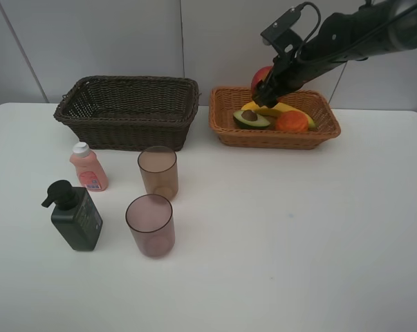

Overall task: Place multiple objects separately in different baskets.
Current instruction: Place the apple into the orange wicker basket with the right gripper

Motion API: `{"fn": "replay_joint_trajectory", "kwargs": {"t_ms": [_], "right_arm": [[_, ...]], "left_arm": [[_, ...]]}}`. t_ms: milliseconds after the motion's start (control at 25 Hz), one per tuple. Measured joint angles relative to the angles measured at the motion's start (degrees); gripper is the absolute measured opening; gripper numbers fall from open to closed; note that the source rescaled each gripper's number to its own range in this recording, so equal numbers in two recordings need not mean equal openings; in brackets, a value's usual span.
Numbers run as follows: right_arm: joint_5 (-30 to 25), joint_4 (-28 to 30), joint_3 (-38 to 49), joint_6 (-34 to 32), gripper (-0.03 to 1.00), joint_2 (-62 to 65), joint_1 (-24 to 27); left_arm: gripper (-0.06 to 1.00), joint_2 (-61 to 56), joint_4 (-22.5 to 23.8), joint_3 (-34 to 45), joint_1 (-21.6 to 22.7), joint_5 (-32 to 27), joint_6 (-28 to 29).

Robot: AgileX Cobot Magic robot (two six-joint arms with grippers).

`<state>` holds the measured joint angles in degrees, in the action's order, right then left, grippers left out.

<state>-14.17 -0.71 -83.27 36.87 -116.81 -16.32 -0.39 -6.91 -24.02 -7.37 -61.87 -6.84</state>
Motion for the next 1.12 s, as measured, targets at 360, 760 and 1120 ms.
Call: {"fn": "replay_joint_trajectory", "kwargs": {"t_ms": [360, 760, 1120], "right_arm": [[2.1, -0.3, 0.0, 0.0, 0.98, 0.0, 0.0], [2.1, -0.3, 0.0, 0.0, 0.98, 0.0, 0.0], [1.9, -2.4, 0.0, 0.0, 0.98, 0.2, 0.0]], "left_arm": [[0.98, 0.0, 0.0, 0.0, 0.0, 0.0, 0.0], [0.98, 0.0, 0.0, 0.0, 0.0, 0.0, 0.0], [0.98, 0.0, 0.0, 0.0, 0.0, 0.0, 0.0]]}}
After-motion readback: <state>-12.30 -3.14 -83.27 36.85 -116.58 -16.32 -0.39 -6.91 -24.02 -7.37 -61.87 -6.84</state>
